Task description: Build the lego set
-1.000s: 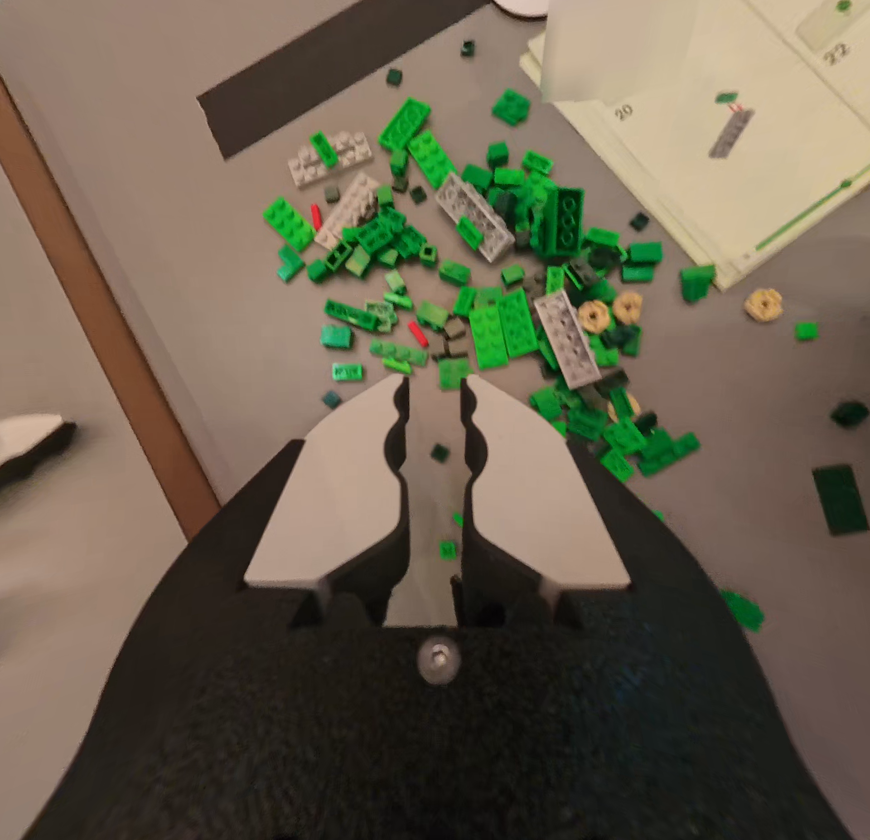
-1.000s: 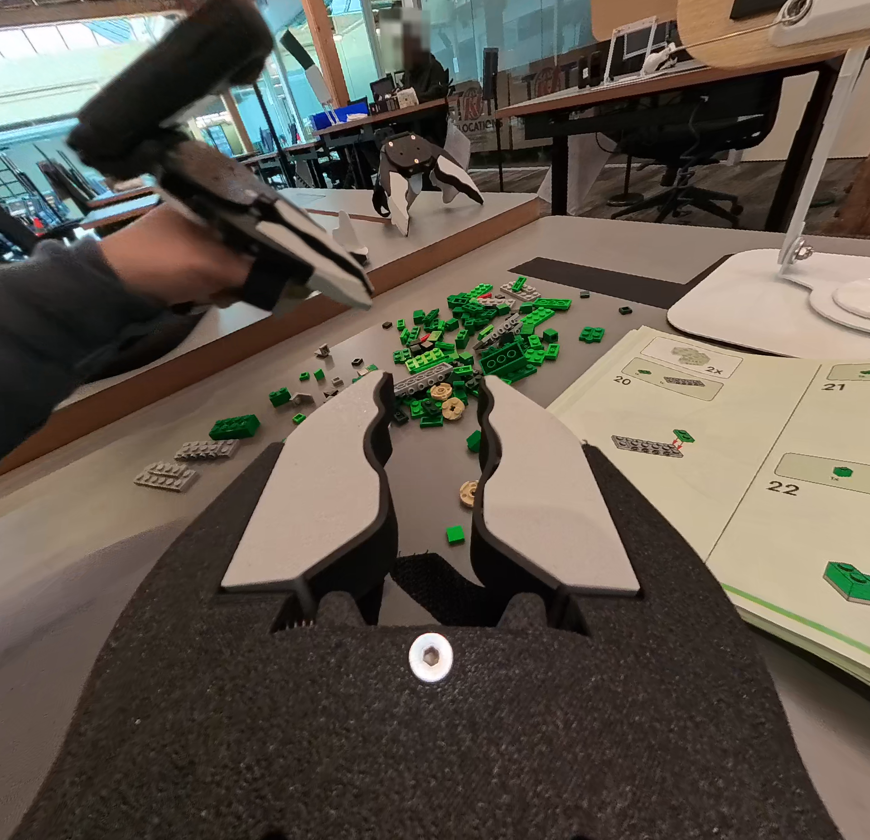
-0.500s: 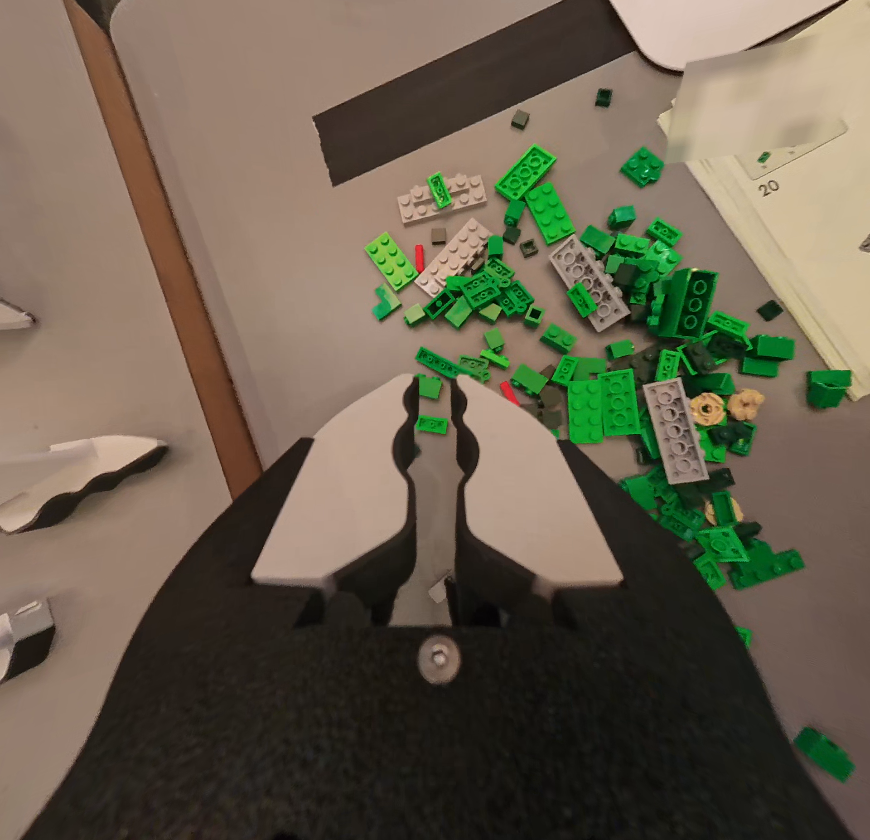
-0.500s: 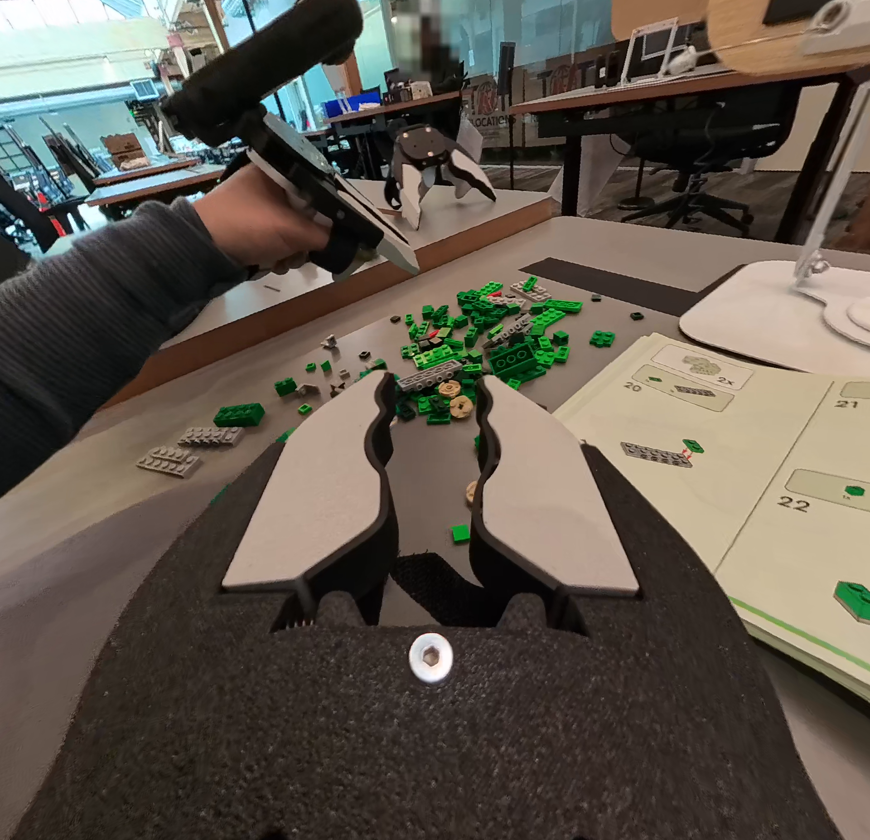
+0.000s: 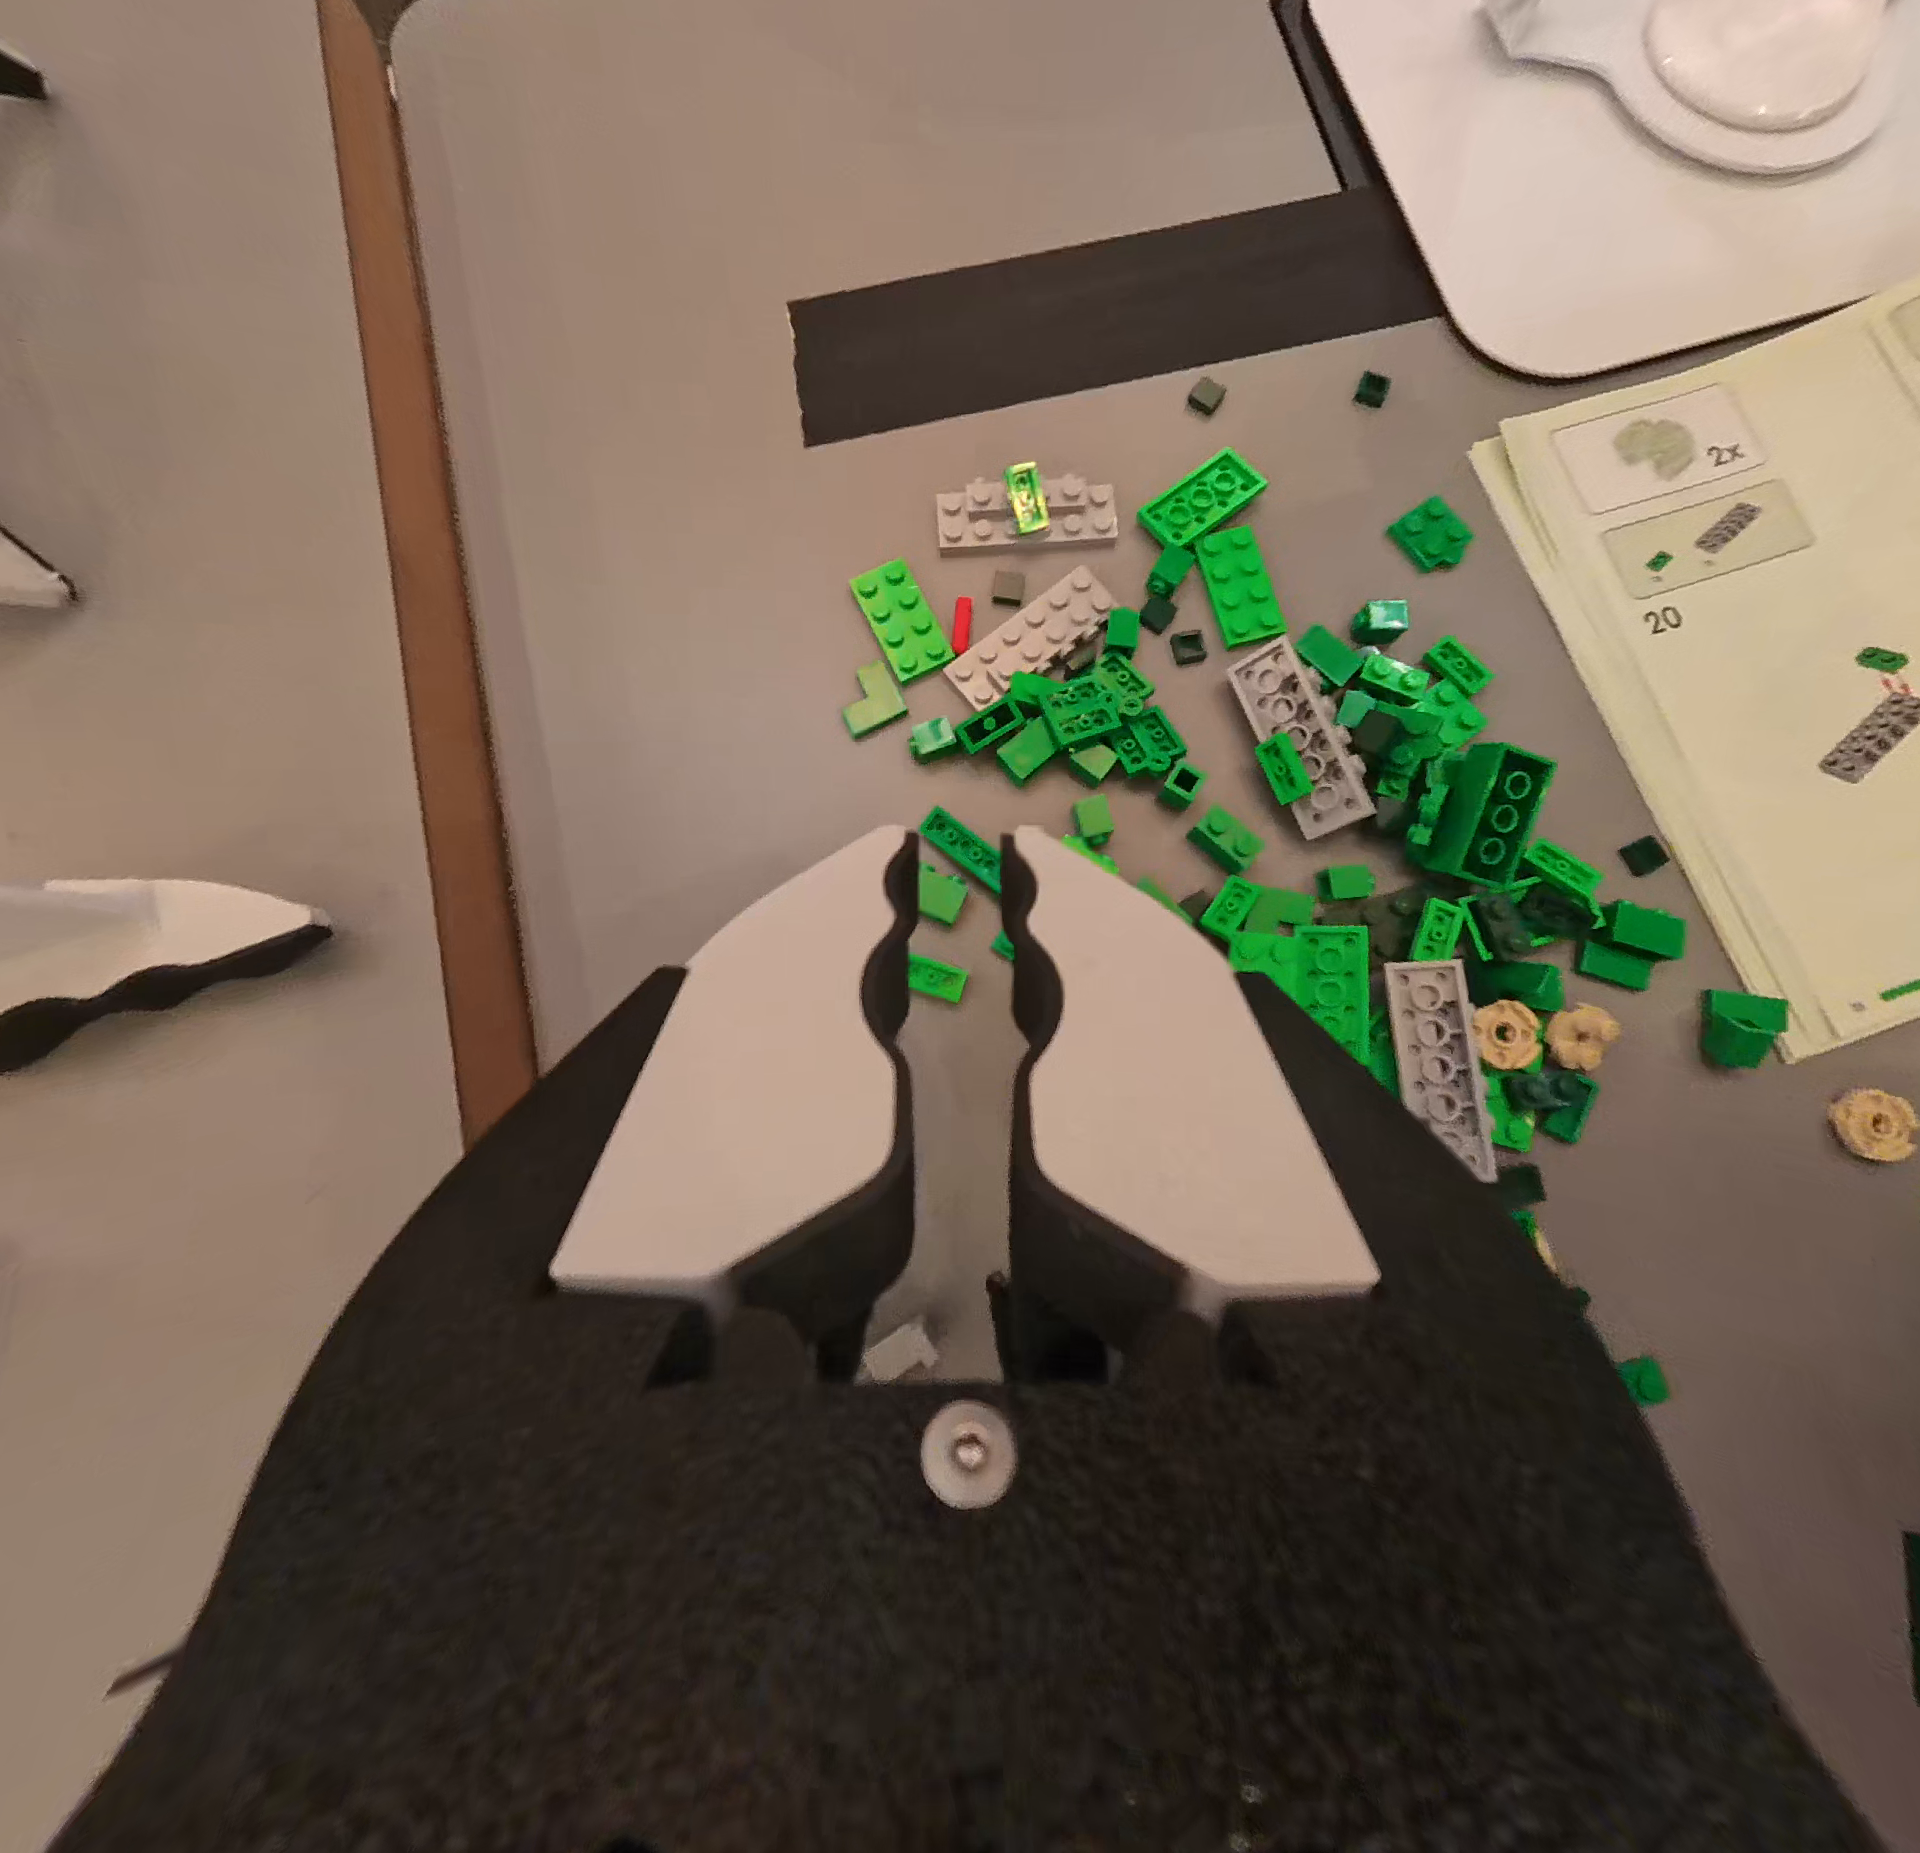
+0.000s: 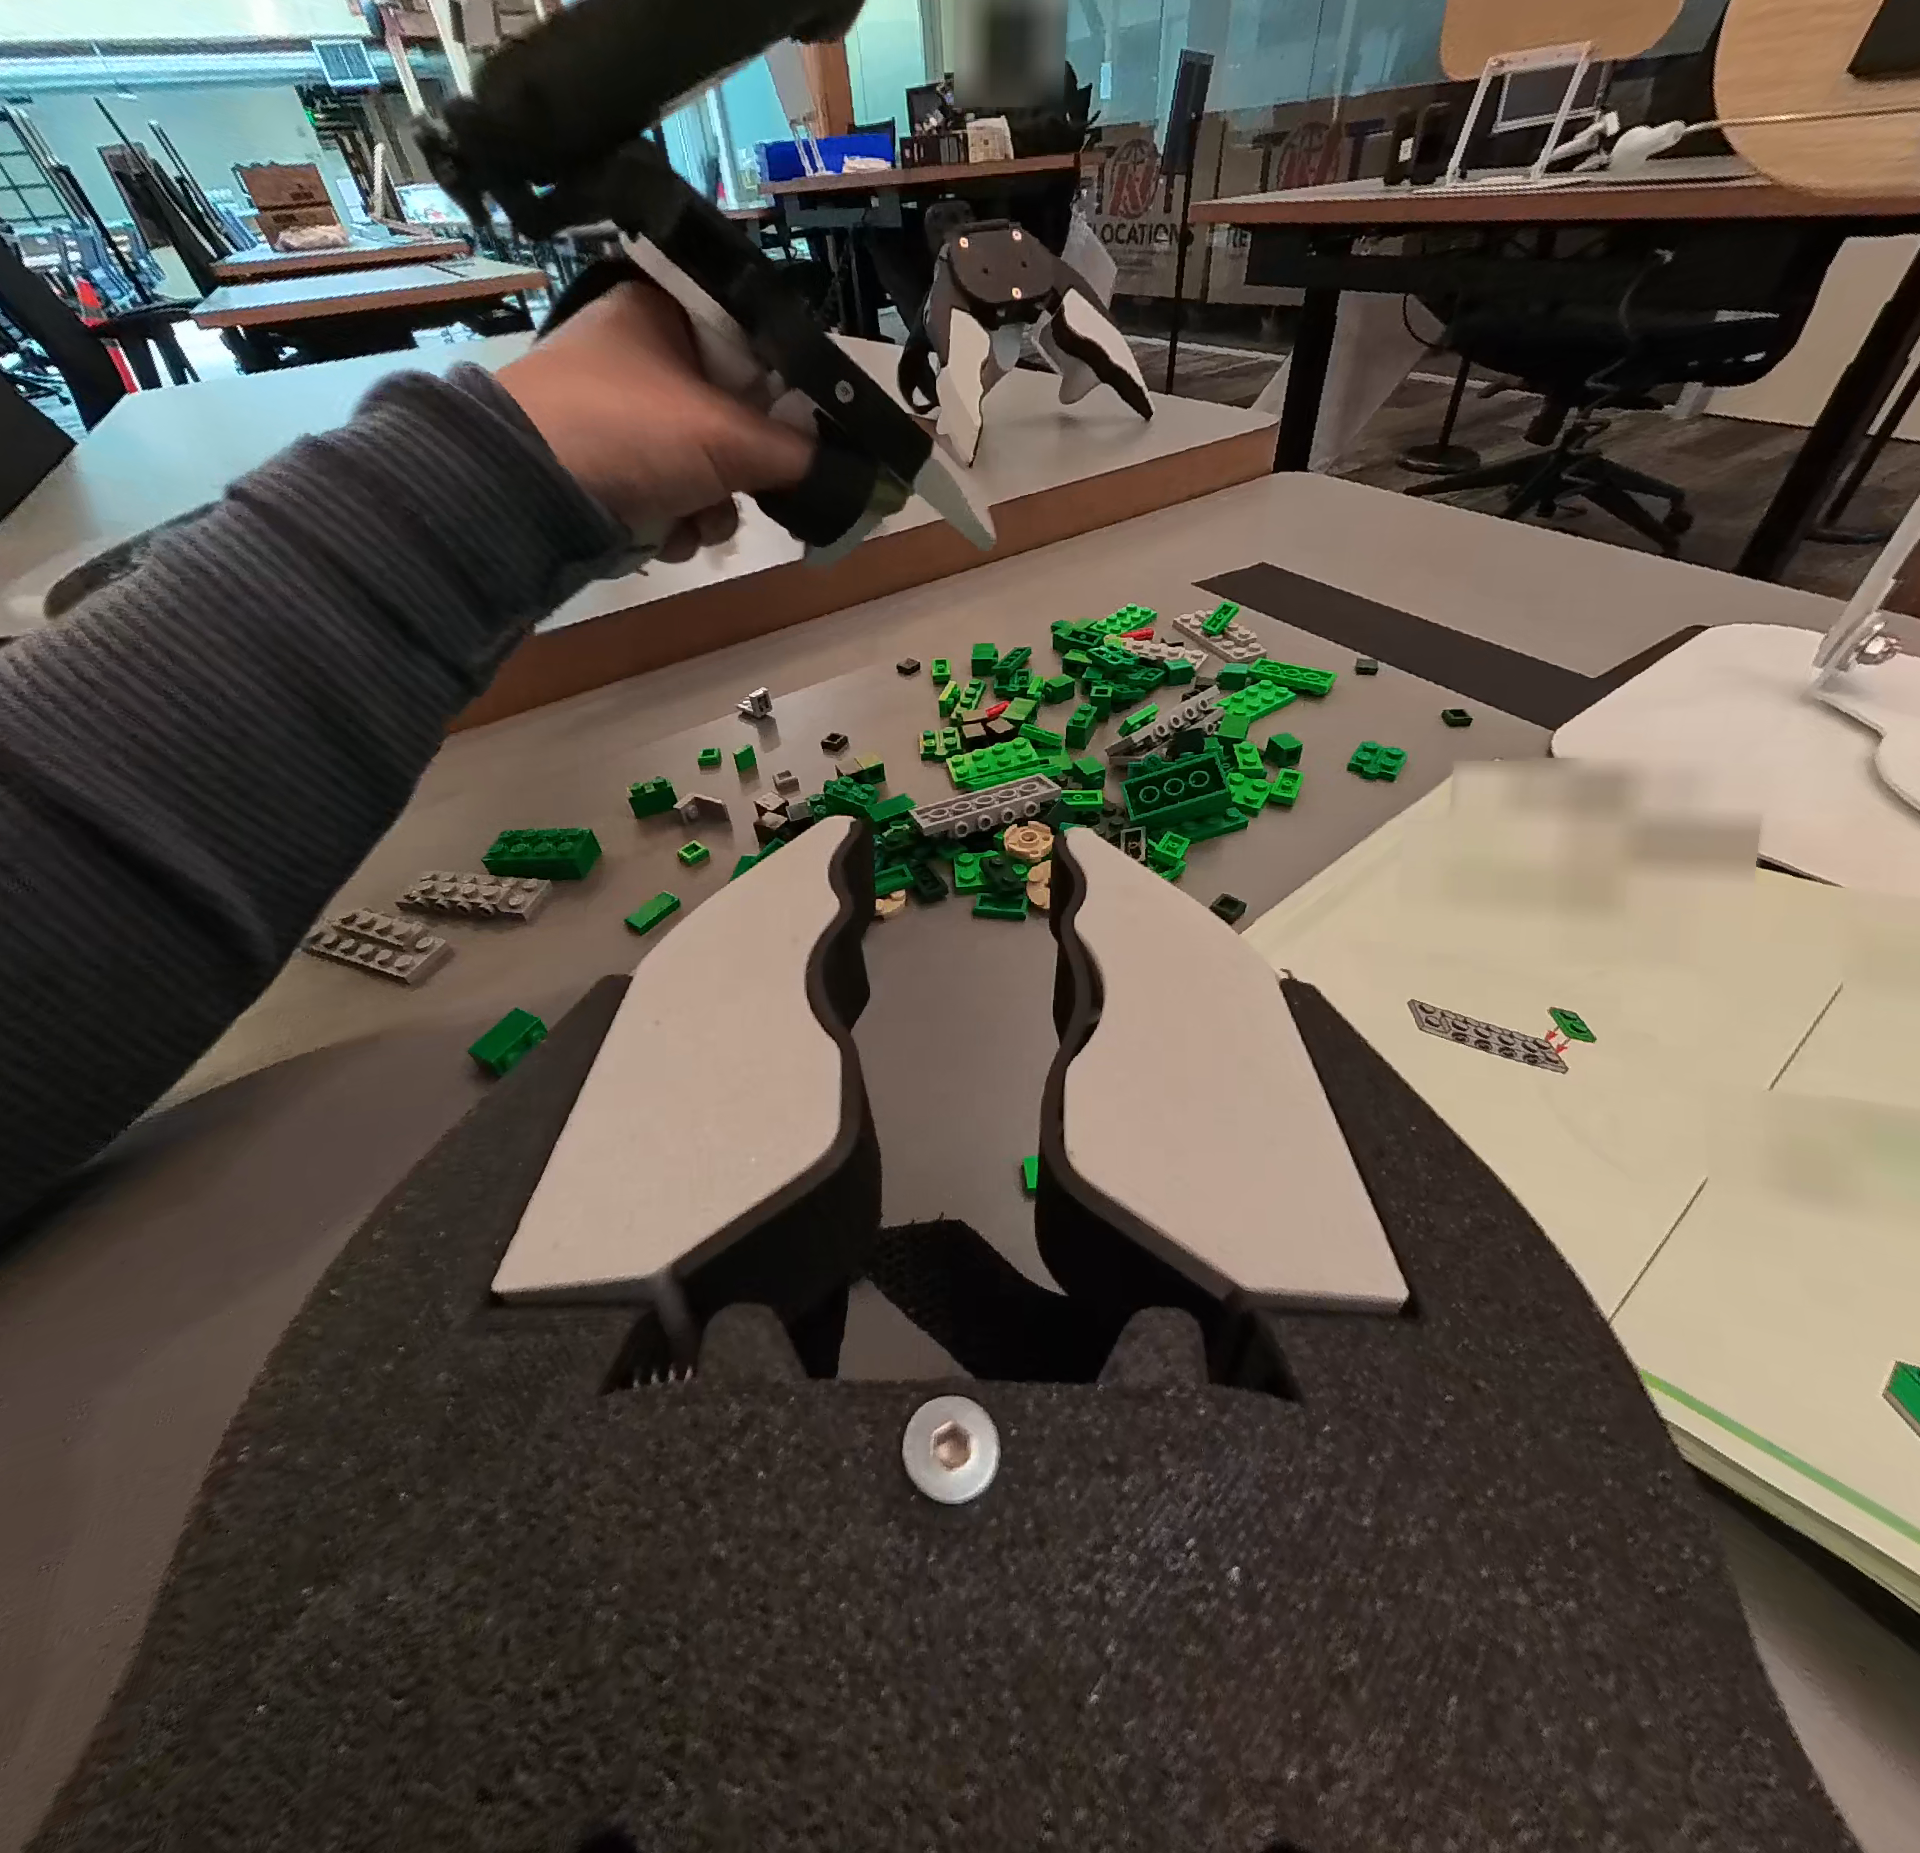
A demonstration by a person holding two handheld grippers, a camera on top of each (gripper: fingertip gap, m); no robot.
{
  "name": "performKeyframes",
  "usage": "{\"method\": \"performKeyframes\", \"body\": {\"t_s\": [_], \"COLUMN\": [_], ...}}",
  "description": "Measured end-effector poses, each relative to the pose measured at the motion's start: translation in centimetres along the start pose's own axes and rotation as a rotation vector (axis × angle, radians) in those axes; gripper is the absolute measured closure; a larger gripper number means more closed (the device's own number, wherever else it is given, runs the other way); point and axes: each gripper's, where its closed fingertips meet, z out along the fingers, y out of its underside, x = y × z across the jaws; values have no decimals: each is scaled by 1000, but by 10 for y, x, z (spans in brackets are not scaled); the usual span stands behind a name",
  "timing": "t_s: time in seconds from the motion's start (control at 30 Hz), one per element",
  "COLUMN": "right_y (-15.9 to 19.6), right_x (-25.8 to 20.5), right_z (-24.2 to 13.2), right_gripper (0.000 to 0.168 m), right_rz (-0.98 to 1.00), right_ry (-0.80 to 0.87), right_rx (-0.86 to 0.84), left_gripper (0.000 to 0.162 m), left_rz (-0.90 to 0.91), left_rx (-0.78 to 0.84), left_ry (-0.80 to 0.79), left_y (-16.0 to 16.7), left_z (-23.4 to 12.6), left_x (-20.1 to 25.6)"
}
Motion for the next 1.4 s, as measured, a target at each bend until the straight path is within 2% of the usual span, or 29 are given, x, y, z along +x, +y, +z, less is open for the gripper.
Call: {"method": "performKeyframes", "body": {"t_s": [0.03, 0.13, 0.2, 0.43, 0.6, 0.73, 0.87, 1.0, 1.07, 1.17, 1.27, 1.4], "right_y": [0, 1, 1, 1, 2, 2, 2, 2, 2, 2, 2, 2], "right_x": [0, 0, 0, 0, 0, 0, 0, 0, 0, 0, 0, 0], "right_z": [0, 1, 1, 1, 1, 1, 1, 1, 1, 1, 0, 0], "right_gripper": [137, 137, 137, 137, 137, 137, 137, 137, 137, 137, 137, 137], "right_rz": [1, 4, 5, 12, 22, 21, 19, 20, 21, 21, 20, 19], "right_ry": [-1, -4, -4, -6, -8, -6, -7, -7, -7, -8, -7, -7], "right_rx": [-1, -7, -7, -9, -9, -8, -9, -10, -11, -11, -11, -12], "left_gripper": [147, 149, 156, 150, 148, 153, 156, 159, 158, 151, 156, 162], "left_rz": [8, 25, 16, 25, 53, 84, 74, 48, 119, 333, 475, 525], "left_rx": [-7, -51, -85, -208, -226, -243, -281, -349, -265, -152, -183, -201], "left_ry": [2, -9, -27, -99, -133, -147, -122, -11, -21, -89, -169, -89], "left_y": [0, 6, 10, 24, 25, 28, 33, 40, 24, -4, -14, -15], "left_z": [3, 16, 25, 44, 47, 46, 41, 30, 30, 36, 42, 59], "left_x": [1, 5, 5, 5, 3, 3, 6, 21, 19, 6, -13, -12]}}
